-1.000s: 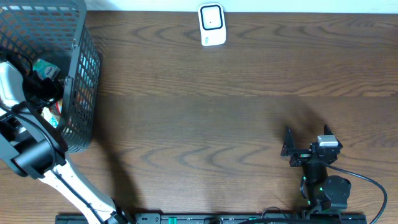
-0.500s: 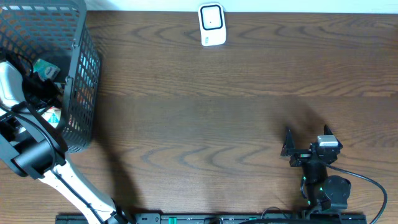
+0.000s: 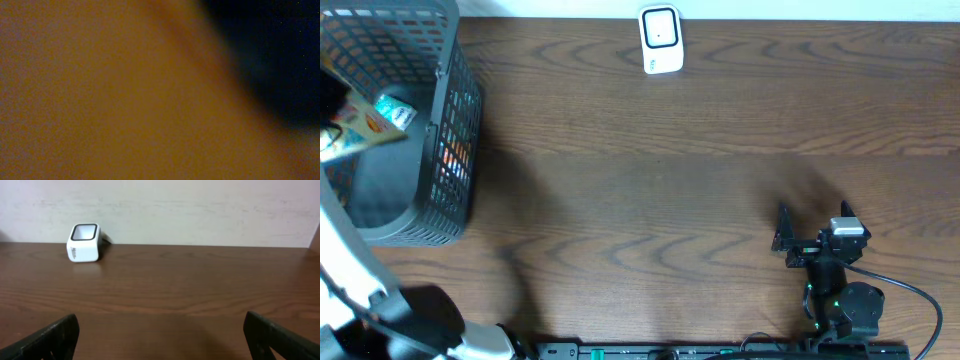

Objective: Scan the item barcode
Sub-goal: 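Lift the yellow snack bag out and carry it toward the scanner, then hold the yellow bag in front of the white scanner, turning it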

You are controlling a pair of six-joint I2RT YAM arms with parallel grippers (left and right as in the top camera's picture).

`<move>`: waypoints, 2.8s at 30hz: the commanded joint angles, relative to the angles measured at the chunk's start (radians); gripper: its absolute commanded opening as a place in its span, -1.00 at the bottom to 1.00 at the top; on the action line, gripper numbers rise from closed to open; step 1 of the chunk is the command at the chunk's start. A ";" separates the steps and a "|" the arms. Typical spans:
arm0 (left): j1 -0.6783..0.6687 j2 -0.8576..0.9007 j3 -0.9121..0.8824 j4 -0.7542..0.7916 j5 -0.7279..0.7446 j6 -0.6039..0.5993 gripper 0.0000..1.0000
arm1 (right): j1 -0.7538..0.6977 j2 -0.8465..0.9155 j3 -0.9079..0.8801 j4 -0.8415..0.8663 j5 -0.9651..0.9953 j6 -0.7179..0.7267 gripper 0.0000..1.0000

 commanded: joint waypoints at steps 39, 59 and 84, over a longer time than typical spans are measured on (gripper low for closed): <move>-1.129 0.383 0.018 0.306 0.241 -0.454 -0.85 | 0.008 -0.003 -0.002 -0.003 -0.006 0.007 0.99; -1.221 0.587 0.005 0.480 0.239 -0.516 0.45 | 0.008 -0.003 -0.002 -0.003 -0.006 0.007 0.98; -1.091 0.375 0.009 0.296 0.298 -0.050 -0.85 | 0.009 -0.003 -0.002 -0.003 -0.006 0.007 0.98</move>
